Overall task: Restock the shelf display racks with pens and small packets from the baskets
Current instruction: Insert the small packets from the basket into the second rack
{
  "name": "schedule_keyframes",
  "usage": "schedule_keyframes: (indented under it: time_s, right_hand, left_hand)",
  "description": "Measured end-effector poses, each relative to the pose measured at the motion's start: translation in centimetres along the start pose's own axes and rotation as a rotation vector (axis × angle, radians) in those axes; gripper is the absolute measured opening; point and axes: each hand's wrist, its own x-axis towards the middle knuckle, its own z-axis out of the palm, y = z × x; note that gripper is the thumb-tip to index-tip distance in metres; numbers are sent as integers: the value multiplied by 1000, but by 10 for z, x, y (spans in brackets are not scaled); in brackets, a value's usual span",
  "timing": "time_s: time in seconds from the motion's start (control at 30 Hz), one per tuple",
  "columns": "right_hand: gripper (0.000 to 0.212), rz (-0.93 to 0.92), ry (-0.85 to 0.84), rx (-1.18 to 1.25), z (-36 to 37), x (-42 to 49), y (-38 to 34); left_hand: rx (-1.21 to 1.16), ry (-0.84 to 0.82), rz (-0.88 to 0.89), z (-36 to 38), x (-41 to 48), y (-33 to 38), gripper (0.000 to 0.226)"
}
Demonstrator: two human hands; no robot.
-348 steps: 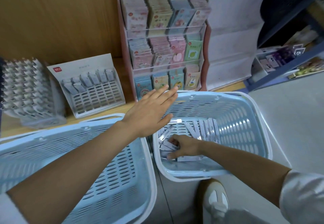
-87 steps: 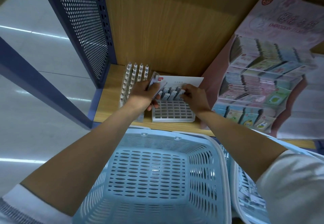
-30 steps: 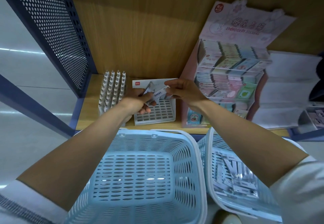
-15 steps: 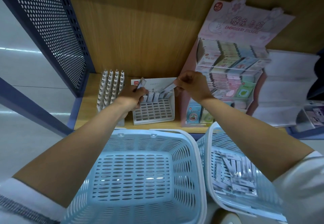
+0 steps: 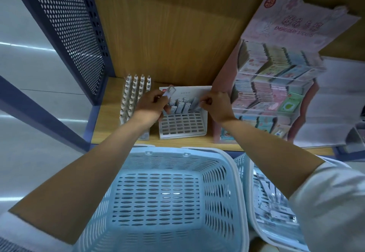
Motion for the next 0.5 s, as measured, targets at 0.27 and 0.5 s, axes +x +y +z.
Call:
schedule_keyframes:
  time_s: [0.27,0.5]
  right_hand:
    - [7,-79,-33,-22,8,11,0]
    - [7,-94,-43,19,5,10,7]
  left_hand:
    - [-54,-19,-35,-6,-1,-3,14]
    - [-41,-29,-56,-8,3,-3,16]
